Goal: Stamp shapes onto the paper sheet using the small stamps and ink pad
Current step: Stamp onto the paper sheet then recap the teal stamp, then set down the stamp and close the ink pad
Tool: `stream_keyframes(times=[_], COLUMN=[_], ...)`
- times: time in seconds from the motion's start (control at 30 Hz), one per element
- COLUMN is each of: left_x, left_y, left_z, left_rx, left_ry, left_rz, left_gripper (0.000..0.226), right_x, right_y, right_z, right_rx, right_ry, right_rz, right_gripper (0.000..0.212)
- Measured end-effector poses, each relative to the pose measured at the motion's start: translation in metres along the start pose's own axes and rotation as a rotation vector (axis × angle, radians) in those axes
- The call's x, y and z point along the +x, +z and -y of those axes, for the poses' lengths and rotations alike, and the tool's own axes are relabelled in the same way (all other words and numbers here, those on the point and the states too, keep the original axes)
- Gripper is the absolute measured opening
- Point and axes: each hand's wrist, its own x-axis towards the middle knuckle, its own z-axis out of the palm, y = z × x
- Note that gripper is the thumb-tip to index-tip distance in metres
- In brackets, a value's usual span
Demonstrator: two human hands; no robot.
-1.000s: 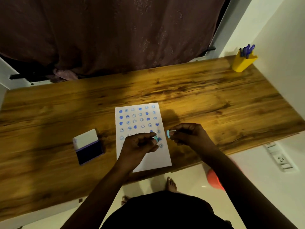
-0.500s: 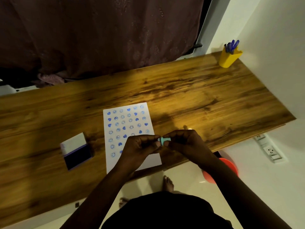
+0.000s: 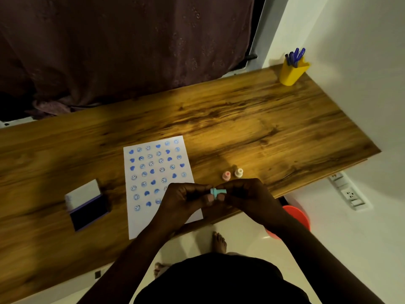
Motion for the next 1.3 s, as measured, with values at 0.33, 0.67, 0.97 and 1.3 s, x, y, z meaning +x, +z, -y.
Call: stream_keyframes(times=[0.33,0.67,0.97,1.3], left_x=[0.011,0.03,0.025,0.02], left_y=[0.023,0.034,0.02,0.005], left_z=[0.019,0.042,0.047,0.035], left_rx=[0.068,0.1,0.184,0.196], left_ry=[-0.031,-0.119,-0.099,-0.123], left_rz=[-0.025,-0.151,-0.226,-0.315], left_gripper=[0.031,0.045,0.034,0.039], right_x=[-0.006,0.015,0.029,0.024], right_y=[-0.015,-0.033,-0.034,-0.026], right_z=[-0.029,-0.043,-0.051,-0.008], right_rx=[0.059,-0.78,-0.909,-0.884], right_ry=[0.085,0.104,0.16,-0.025], right_rz=[-0.1,-0.362,-0.336,-0.424], right_gripper=[0.017,0.021,0.025,0.029])
